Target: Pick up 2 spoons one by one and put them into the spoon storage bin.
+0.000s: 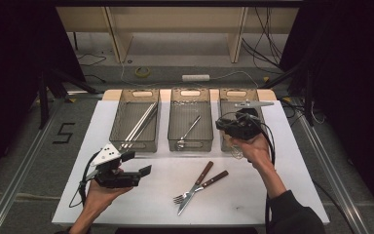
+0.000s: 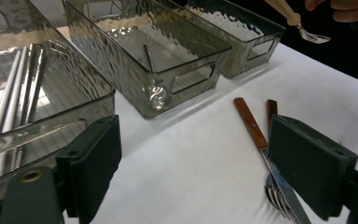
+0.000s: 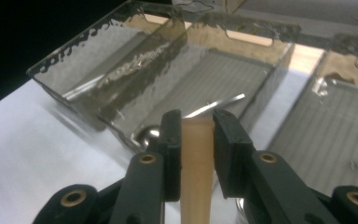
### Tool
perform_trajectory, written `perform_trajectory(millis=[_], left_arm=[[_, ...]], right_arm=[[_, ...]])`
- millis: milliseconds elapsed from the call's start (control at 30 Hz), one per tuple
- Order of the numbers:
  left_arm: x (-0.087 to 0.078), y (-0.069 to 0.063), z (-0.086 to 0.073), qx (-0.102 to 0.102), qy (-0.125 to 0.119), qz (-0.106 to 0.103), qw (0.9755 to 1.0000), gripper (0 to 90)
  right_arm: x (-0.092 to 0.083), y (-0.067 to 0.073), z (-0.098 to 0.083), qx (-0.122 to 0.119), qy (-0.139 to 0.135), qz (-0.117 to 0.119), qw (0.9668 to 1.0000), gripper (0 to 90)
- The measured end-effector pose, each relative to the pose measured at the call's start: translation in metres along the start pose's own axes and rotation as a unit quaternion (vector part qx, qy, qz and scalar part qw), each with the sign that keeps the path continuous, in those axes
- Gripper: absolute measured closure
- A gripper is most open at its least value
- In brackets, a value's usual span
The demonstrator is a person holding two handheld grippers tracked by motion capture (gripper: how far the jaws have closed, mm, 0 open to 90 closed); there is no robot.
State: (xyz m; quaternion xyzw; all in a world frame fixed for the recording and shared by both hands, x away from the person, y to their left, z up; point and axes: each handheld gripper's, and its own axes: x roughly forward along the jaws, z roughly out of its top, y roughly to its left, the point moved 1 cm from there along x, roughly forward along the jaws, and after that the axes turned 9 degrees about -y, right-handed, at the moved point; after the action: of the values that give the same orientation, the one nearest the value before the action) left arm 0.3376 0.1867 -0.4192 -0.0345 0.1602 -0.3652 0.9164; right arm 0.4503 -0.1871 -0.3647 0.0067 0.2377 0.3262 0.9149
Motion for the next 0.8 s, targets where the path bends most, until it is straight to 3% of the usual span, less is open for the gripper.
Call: perform_trajectory(millis=[433, 800], left_arm=[[-0.006, 0.0, -0.002, 0.003, -0.011, 0.005, 0.9999, 17.2], [-0.014, -0.002, -0.003, 0.011, -0.025, 0.008, 0.9996, 17.1]], right_arm=[[0.045, 0.011, 0.034, -0.013, -0.003, 0.006, 0.9999, 74.7], [0.084, 0.016, 0.043, -0.022, -0.001, 0.013, 0.9997, 74.6]])
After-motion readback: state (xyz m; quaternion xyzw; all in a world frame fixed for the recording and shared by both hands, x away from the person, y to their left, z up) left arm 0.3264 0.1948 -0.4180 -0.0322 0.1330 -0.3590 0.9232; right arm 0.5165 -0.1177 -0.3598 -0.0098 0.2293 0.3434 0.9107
